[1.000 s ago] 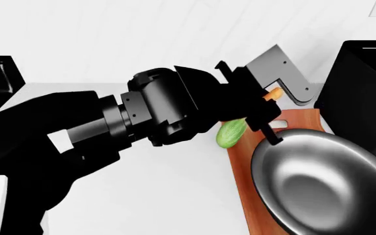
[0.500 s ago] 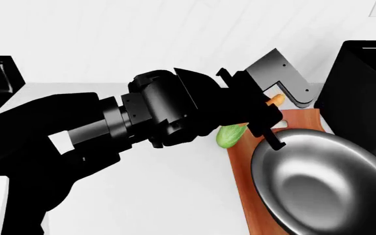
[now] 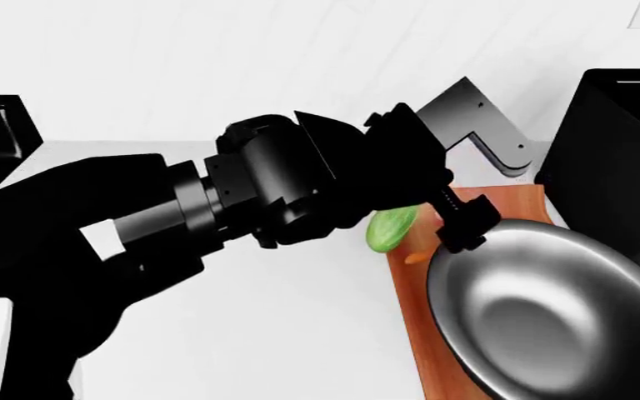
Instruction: Place the two vegetables and bowl onto the tray for setting up a vegetable dip station.
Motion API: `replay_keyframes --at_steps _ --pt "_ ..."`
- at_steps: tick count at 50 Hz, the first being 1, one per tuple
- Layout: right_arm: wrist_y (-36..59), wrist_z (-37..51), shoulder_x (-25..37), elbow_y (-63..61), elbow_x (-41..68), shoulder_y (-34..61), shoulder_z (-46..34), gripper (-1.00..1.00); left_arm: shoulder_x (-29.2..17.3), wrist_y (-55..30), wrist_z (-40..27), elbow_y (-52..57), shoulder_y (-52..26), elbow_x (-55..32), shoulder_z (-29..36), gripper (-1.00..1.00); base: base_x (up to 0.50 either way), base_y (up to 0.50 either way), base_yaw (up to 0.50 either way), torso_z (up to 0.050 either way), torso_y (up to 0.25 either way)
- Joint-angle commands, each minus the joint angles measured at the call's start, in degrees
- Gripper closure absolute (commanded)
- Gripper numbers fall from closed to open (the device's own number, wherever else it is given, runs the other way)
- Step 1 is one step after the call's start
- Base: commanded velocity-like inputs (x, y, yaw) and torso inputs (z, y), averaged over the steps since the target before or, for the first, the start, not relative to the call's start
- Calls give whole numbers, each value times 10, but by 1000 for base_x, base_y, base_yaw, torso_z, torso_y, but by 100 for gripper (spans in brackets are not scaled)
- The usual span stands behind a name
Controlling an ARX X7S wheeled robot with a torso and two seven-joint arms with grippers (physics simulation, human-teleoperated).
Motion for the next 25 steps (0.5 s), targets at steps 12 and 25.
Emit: replay_keyframes --at_steps 12,25 --pt "-22 13 27 1 20 -16 24 -100 0 -11 -20 -3 -88 -65 2 -100 0 0 0 0 0" --pt "-51 -2 58 -18 26 -30 8 -100 0 -152 -75 -74 -275 -235 0 -100 0 0 0 0 0"
